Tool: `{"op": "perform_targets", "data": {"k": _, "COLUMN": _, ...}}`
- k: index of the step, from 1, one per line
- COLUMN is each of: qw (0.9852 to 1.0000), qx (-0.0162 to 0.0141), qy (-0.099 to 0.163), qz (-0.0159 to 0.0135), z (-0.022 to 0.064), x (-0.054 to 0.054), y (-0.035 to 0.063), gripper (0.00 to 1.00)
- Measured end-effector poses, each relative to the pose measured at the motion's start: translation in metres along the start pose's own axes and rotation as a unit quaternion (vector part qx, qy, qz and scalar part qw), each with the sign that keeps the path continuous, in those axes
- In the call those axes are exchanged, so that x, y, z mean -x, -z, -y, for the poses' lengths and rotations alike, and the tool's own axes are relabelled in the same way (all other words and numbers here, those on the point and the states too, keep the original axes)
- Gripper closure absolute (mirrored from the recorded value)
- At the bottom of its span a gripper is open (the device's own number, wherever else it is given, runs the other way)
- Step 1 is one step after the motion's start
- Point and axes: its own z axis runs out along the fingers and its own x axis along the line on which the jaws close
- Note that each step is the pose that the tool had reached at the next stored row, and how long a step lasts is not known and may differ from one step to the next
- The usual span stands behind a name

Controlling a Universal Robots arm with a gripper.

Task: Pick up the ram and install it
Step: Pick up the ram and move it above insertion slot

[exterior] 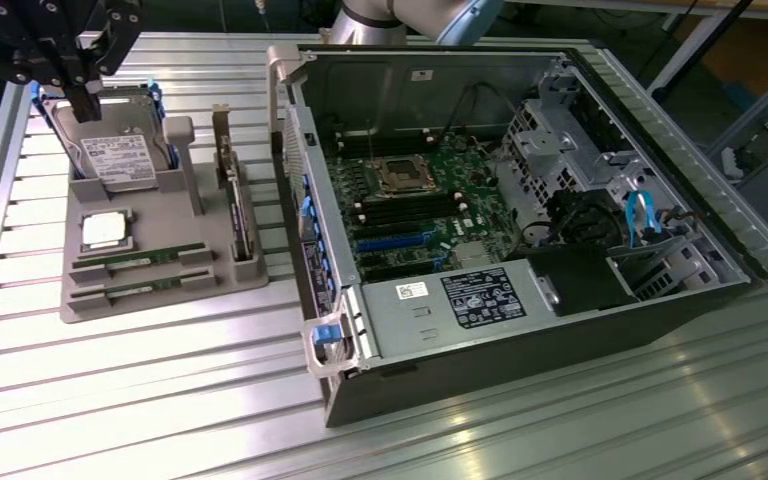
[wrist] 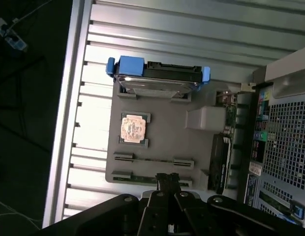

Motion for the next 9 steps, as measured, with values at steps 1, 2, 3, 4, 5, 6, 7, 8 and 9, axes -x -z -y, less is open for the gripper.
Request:
{"op": "perform_targets", "data": {"k": 1, "qw": 1.0, "qx": 0.0001, "qy": 0.006, "qz": -0.0003, "z": 0.0, "x": 0.0, "y": 0.0, "gripper": 0.9}}
{"op": "perform_targets", "data": {"k": 2, "qw": 0.9999, "qx": 0.0003, "qy": 0.017, "qz": -0.0007, "z": 0.0, "x": 0.0, "y": 0.0, "gripper": 0.9}}
{"op": "perform_targets", "data": {"k": 3, "qw": 0.9996, "qx": 0.0004, "qy": 0.027, "qz": -0.0012, "z": 0.0, "x": 0.0, "y": 0.0, "gripper": 0.9}}
{"op": "perform_targets", "data": {"k": 4, "qw": 0.9994, "qx": 0.0006, "qy": 0.035, "qz": -0.0016, "z": 0.0, "x": 0.0, "y": 0.0, "gripper": 0.9}}
{"op": "perform_targets", "data": {"k": 5, "qw": 0.9989, "qx": 0.0008, "qy": 0.046, "qz": -0.0021, "z": 0.0, "x": 0.0, "y": 0.0, "gripper": 0.9}}
{"op": "perform_targets", "data": {"k": 6, "qw": 0.9984, "qx": 0.001, "qy": 0.057, "qz": -0.0025, "z": 0.0, "x": 0.0, "y": 0.0, "gripper": 0.9}}
{"op": "perform_targets", "data": {"k": 7, "qw": 0.9976, "qx": 0.0012, "qy": 0.069, "qz": -0.0031, "z": 0.0, "x": 0.0, "y": 0.0, "gripper": 0.9}}
{"op": "perform_targets", "data": {"k": 8, "qw": 0.997, "qx": 0.0013, "qy": 0.078, "qz": -0.0034, "z": 0.0, "x": 0.0, "y": 0.0, "gripper": 0.9}}
{"op": "perform_targets", "data": {"k": 9, "qw": 0.9962, "qx": 0.0015, "qy": 0.087, "qz": -0.0038, "z": 0.0, "x": 0.0, "y": 0.0, "gripper": 0.9}}
